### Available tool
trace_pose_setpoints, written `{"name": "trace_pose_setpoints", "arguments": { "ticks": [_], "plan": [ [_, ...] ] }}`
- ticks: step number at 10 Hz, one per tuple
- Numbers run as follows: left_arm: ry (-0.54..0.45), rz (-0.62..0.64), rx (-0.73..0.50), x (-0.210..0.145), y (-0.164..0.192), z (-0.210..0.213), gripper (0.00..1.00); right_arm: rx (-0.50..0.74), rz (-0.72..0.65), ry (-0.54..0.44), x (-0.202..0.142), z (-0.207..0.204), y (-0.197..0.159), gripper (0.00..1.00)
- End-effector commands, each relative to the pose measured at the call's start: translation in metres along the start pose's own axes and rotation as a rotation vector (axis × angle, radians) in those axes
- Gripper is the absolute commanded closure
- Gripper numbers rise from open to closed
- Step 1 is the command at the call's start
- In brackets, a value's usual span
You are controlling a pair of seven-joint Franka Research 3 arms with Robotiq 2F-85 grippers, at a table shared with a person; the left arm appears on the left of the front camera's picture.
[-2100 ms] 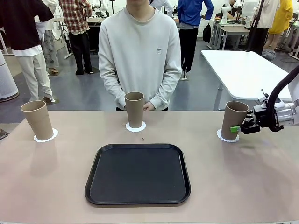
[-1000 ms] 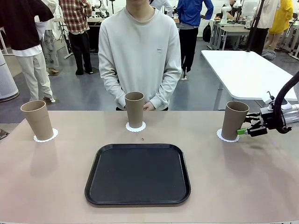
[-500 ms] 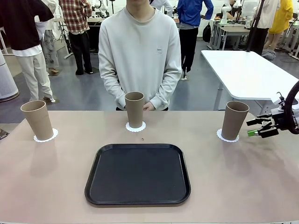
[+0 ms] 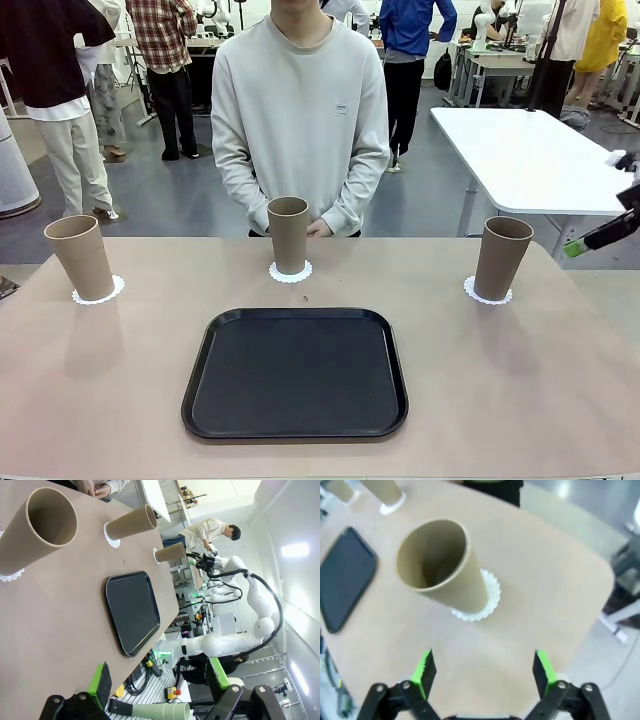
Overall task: Place coasters on the table and set cups on them.
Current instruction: Take one Reusable plastic cup from the Flat Tray and place it on a coaster set by the human.
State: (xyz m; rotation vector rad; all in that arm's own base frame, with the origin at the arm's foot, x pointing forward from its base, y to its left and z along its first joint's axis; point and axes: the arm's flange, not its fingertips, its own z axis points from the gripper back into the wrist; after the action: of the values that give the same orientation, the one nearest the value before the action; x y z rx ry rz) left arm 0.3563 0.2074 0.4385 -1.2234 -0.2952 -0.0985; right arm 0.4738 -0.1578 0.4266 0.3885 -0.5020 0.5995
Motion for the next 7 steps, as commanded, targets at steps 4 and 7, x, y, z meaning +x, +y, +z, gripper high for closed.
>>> {"name": "trace_pose_setpoints", "arguments": {
  "ticks": [4,7],
  "plan": [
    [-0.011,-0.008,-0.005,0.0,-0.001,0.0,0.0,0.045,-0.233,0.137,0.062,0.072,0.072,0.0],
    [-0.011,-0.008,-0.005,0.0,-0.001,0.0,0.0,0.039,-0.221,0.119,0.063,0.077,0.078,0.0]
  ]
}}
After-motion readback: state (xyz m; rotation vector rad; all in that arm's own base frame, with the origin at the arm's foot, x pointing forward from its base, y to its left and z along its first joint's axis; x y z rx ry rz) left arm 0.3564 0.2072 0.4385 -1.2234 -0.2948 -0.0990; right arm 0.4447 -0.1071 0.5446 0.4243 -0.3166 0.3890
